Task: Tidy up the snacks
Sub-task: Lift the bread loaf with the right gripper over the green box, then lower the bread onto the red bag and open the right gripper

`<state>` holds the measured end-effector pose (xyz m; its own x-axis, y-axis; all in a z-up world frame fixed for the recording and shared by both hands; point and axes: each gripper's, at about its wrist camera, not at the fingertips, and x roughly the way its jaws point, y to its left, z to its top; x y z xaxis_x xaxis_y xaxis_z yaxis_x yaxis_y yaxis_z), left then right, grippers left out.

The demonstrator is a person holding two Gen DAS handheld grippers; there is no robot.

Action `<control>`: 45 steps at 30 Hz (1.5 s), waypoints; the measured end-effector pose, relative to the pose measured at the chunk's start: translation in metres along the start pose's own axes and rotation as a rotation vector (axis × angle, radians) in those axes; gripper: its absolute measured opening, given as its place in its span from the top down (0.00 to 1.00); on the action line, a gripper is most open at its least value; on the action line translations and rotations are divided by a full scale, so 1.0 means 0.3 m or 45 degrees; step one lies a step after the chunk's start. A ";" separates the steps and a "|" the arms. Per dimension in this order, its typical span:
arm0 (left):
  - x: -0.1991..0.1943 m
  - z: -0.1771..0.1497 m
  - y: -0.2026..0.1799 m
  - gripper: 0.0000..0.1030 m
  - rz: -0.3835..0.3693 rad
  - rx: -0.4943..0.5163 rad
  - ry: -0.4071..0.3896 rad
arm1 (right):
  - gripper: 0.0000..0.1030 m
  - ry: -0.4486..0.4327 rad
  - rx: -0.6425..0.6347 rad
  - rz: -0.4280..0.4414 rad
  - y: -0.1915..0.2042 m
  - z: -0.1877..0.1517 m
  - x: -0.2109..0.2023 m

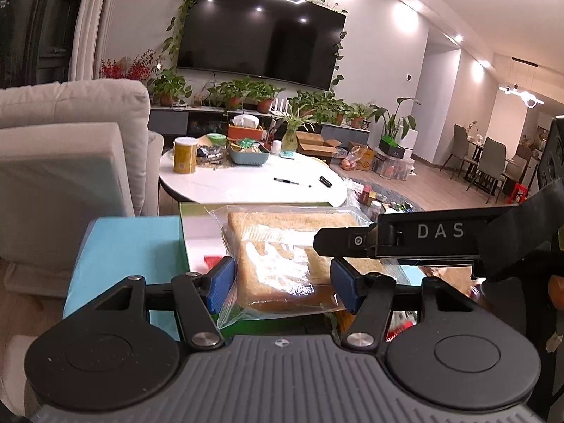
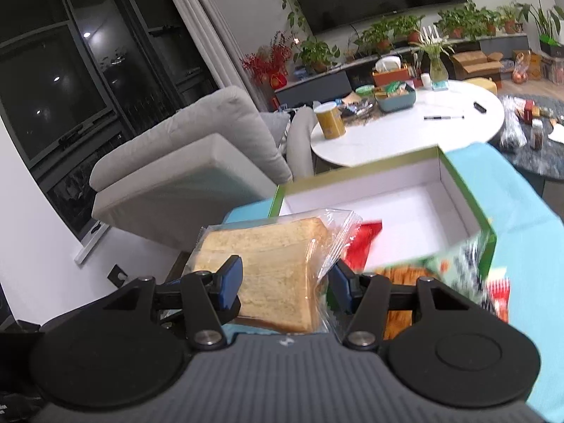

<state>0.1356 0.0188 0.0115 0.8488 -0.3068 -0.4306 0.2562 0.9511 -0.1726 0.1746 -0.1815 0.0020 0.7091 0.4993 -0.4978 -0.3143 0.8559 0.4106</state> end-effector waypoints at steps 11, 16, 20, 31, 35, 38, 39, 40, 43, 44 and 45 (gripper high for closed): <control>0.181 0.097 0.023 0.44 0.062 0.050 0.005 | 0.65 -0.005 -0.013 0.008 -0.066 0.115 0.126; 0.246 0.111 0.045 0.44 0.079 0.046 0.023 | 0.65 0.010 -0.014 0.012 -0.086 0.141 0.182; 0.299 0.110 0.062 0.44 0.091 0.042 0.048 | 0.65 0.031 -0.025 0.001 -0.098 0.148 0.224; 0.432 0.088 0.095 0.44 0.114 0.034 0.133 | 0.65 0.100 -0.015 -0.037 -0.140 0.140 0.344; 0.467 0.086 0.101 0.44 0.118 0.034 0.157 | 0.65 0.115 -0.005 -0.047 -0.150 0.134 0.371; 0.488 0.087 0.111 0.43 0.119 0.024 0.175 | 0.63 0.104 0.021 -0.065 -0.158 0.128 0.379; 0.493 0.084 0.112 0.41 0.131 0.025 0.178 | 0.60 0.100 0.032 -0.070 -0.163 0.130 0.386; 0.494 0.084 0.110 0.34 0.149 0.035 0.172 | 0.60 0.094 0.036 -0.078 -0.165 0.129 0.384; 0.481 0.079 0.092 0.26 0.204 0.072 0.141 | 0.59 0.082 0.029 -0.092 -0.165 0.134 0.377; 0.476 0.079 0.086 0.26 0.205 0.086 0.139 | 0.58 0.076 0.026 -0.094 -0.162 0.135 0.369; 0.470 0.081 0.082 0.26 0.199 0.093 0.140 | 0.58 0.065 0.020 -0.096 -0.156 0.134 0.356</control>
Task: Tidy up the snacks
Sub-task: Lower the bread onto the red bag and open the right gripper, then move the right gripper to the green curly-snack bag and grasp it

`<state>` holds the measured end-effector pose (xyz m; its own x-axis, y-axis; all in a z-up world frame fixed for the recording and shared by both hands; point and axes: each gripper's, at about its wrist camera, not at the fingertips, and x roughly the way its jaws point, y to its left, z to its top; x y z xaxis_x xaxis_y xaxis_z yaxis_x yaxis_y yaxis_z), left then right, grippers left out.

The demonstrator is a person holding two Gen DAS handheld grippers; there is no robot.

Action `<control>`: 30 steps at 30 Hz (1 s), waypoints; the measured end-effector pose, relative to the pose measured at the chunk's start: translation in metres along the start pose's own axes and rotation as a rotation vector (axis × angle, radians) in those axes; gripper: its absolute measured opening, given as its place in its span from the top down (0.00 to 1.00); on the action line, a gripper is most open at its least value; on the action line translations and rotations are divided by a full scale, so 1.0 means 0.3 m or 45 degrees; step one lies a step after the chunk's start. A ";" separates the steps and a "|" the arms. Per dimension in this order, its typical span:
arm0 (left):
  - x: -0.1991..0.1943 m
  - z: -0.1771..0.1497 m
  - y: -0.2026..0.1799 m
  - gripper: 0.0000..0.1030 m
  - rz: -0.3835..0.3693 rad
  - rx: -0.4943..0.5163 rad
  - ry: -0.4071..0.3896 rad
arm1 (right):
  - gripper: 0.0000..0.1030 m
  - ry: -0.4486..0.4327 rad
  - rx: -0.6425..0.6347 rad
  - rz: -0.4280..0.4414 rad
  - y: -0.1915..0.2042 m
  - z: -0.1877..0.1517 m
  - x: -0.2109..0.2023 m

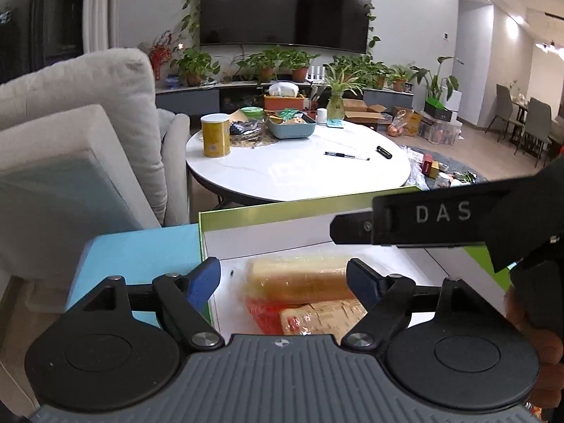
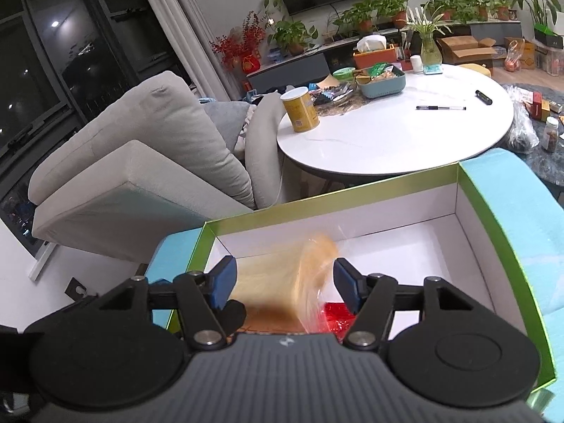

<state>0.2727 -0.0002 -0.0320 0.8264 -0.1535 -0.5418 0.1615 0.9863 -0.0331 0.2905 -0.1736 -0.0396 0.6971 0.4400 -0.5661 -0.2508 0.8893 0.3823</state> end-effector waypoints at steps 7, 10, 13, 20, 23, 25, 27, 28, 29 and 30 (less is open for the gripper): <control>-0.072 0.013 -0.020 0.21 0.004 0.018 -0.042 | 0.57 -0.043 -0.067 0.003 0.047 0.000 -0.070; -0.113 0.017 -0.031 0.19 0.008 0.024 -0.065 | 0.57 -0.060 -0.088 0.009 0.061 0.001 -0.105; -0.142 0.021 -0.038 0.18 0.012 0.036 -0.080 | 0.55 -0.083 -0.111 0.005 0.079 -0.004 -0.150; -0.236 0.020 -0.065 0.18 -0.004 0.059 -0.120 | 0.53 -0.106 -0.124 -0.015 0.103 -0.017 -0.232; -0.281 0.027 -0.079 0.17 -0.004 0.069 -0.144 | 0.53 -0.122 -0.132 -0.018 0.116 -0.025 -0.271; -0.313 0.027 -0.089 0.17 -0.006 0.071 -0.165 | 0.53 -0.136 -0.139 -0.016 0.124 -0.031 -0.300; -0.347 0.027 -0.097 0.16 -0.011 0.071 -0.186 | 0.53 -0.154 -0.149 -0.012 0.136 -0.037 -0.331; -0.362 0.026 -0.102 0.16 -0.013 0.073 -0.193 | 0.53 -0.163 -0.153 -0.012 0.142 -0.039 -0.344; -0.376 0.026 -0.106 0.16 -0.014 0.077 -0.200 | 0.52 -0.173 -0.161 -0.010 0.148 -0.041 -0.360; -0.392 0.025 -0.110 0.16 -0.014 0.080 -0.209 | 0.52 -0.181 -0.168 -0.010 0.151 -0.046 -0.374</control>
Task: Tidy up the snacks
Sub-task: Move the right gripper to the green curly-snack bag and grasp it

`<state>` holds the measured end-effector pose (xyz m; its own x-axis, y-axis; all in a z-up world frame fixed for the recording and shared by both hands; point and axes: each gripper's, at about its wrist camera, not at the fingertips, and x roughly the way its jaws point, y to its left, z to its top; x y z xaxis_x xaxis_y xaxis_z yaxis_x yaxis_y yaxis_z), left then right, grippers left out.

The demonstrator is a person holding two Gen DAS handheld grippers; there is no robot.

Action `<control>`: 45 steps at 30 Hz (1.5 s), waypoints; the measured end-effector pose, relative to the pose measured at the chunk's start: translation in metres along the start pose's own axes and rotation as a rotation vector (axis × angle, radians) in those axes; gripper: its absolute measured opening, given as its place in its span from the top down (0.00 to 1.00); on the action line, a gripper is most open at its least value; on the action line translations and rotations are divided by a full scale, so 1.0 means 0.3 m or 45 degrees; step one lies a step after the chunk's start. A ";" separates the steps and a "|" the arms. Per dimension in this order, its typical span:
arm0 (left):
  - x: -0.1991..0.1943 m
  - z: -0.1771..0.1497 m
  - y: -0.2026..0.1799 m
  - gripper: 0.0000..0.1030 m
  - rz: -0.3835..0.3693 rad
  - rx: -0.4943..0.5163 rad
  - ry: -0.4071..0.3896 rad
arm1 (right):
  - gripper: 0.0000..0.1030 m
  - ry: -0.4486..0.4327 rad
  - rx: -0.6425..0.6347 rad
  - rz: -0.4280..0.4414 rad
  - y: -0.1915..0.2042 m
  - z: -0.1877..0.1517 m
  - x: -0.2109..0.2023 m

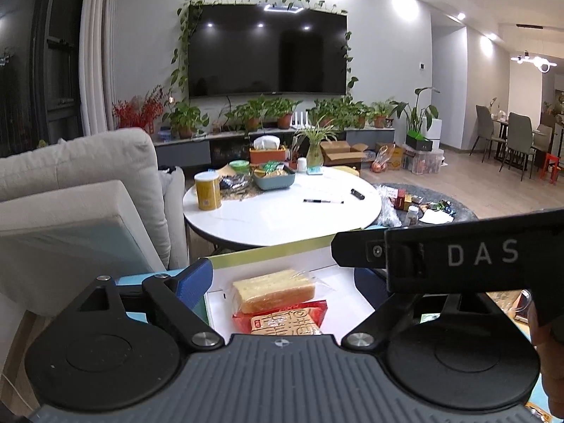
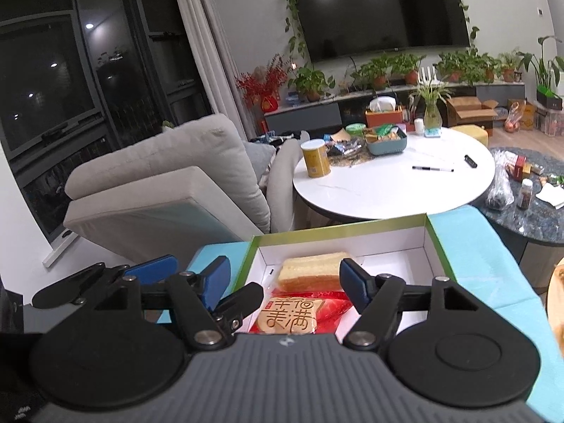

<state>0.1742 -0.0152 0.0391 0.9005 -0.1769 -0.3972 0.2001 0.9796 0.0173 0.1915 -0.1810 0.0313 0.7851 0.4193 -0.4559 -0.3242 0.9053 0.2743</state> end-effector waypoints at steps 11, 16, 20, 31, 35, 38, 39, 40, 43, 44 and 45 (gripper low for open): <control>-0.123 0.000 -0.069 0.14 -0.031 0.022 -0.063 | 0.51 -0.089 -0.048 0.008 0.011 -0.015 -0.145; -0.148 -0.023 -0.090 0.13 -0.048 0.006 -0.059 | 0.51 -0.130 -0.060 -0.026 -0.002 -0.039 -0.199; -0.143 -0.044 -0.108 0.13 -0.060 -0.004 -0.037 | 0.51 -0.157 -0.075 -0.053 -0.022 -0.065 -0.225; -0.067 -0.131 -0.146 0.13 -0.071 -0.046 0.079 | 0.50 -0.060 0.021 -0.105 -0.196 -0.136 -0.167; -0.011 -0.167 -0.161 0.13 -0.074 -0.048 0.142 | 0.51 0.008 0.077 -0.136 -0.283 -0.157 -0.105; 0.029 -0.195 -0.171 0.13 -0.091 -0.064 0.195 | 0.51 0.060 0.115 -0.134 -0.335 -0.177 -0.058; 0.043 -0.201 -0.173 0.13 -0.098 -0.068 0.210 | 0.51 0.086 0.126 -0.124 -0.350 -0.183 -0.039; 0.057 -0.209 -0.178 0.13 -0.108 -0.069 0.225 | 0.50 0.106 0.133 -0.116 -0.359 -0.193 -0.029; 0.091 -0.226 -0.196 0.13 -0.151 -0.055 0.257 | 0.50 0.147 0.140 -0.101 -0.382 -0.216 0.007; 0.103 -0.232 -0.203 0.13 -0.167 -0.048 0.269 | 0.50 0.158 0.141 -0.092 -0.386 -0.223 0.016; 0.115 -0.235 -0.206 0.14 -0.180 -0.043 0.282 | 0.49 0.168 0.145 -0.085 -0.389 -0.227 0.027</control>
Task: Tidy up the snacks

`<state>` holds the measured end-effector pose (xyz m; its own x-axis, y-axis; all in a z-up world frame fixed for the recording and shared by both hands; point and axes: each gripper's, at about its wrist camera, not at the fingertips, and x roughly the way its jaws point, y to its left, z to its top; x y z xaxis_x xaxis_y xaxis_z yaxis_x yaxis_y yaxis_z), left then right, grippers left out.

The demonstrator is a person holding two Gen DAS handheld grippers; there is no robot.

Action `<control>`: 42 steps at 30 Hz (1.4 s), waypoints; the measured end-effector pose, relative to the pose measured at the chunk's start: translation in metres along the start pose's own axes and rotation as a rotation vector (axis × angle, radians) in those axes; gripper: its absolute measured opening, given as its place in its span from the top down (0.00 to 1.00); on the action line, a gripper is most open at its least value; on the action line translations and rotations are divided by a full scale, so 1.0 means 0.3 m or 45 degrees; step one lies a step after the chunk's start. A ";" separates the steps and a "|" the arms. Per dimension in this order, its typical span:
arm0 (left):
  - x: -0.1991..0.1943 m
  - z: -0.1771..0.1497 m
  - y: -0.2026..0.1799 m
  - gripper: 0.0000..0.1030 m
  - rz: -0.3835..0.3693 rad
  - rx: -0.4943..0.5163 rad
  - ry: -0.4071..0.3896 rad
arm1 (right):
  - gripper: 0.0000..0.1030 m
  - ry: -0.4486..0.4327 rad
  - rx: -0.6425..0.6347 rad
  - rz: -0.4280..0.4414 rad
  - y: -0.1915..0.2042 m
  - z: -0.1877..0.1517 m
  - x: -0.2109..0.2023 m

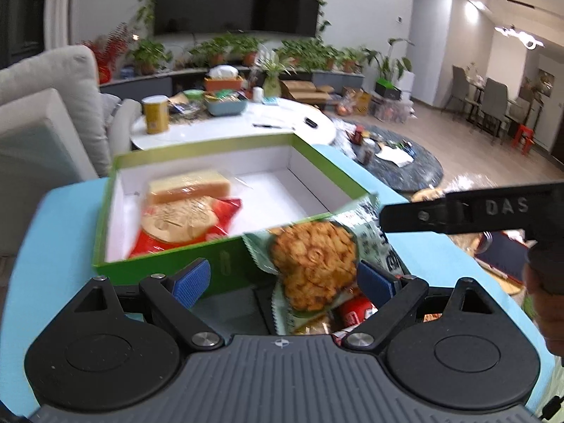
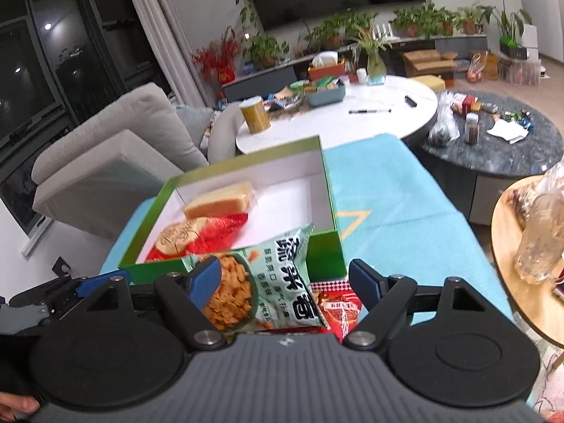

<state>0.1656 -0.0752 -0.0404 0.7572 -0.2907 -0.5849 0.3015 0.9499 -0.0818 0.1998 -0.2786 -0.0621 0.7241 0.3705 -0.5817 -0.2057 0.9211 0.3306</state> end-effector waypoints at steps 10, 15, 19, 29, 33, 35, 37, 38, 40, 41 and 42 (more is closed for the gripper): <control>0.075 -0.019 -0.004 0.23 -0.081 -0.028 0.083 | 0.47 0.064 -0.005 0.059 -0.016 -0.011 0.057; 0.107 -0.017 -0.006 0.27 -0.107 -0.019 0.107 | 0.47 0.094 -0.022 0.070 -0.016 -0.018 0.082; 0.135 -0.017 0.000 0.38 -0.136 -0.034 0.134 | 0.47 0.111 -0.021 0.075 -0.021 -0.018 0.100; 0.143 -0.020 -0.011 0.50 -0.158 -0.023 0.147 | 0.49 0.154 -0.066 0.125 -0.003 -0.016 0.120; 0.087 0.003 -0.022 0.50 -0.158 -0.008 0.092 | 0.51 0.104 -0.085 0.128 0.017 -0.012 0.069; 0.058 0.024 -0.032 0.50 -0.154 0.007 0.059 | 0.51 0.071 -0.097 0.128 0.031 0.000 0.041; 0.035 0.054 -0.039 0.50 -0.149 0.024 0.024 | 0.51 0.032 -0.105 0.130 0.044 0.017 0.011; 0.022 0.071 -0.044 0.50 -0.143 0.035 0.005 | 0.51 0.013 -0.109 0.132 0.050 0.029 -0.002; 0.003 0.109 -0.053 0.50 -0.121 0.054 -0.033 | 0.51 -0.029 -0.119 0.141 0.061 0.060 -0.025; -0.002 0.125 -0.055 0.50 -0.111 0.062 -0.051 | 0.51 -0.047 -0.125 0.148 0.065 0.077 -0.033; -0.010 0.149 -0.058 0.50 -0.099 0.073 -0.074 | 0.51 -0.062 -0.127 0.155 0.069 0.095 -0.037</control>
<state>0.1838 -0.0959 -0.0011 0.7621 -0.3707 -0.5309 0.3917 0.9168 -0.0778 0.2063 -0.2671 -0.0277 0.7203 0.4763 -0.5042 -0.3567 0.8778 0.3196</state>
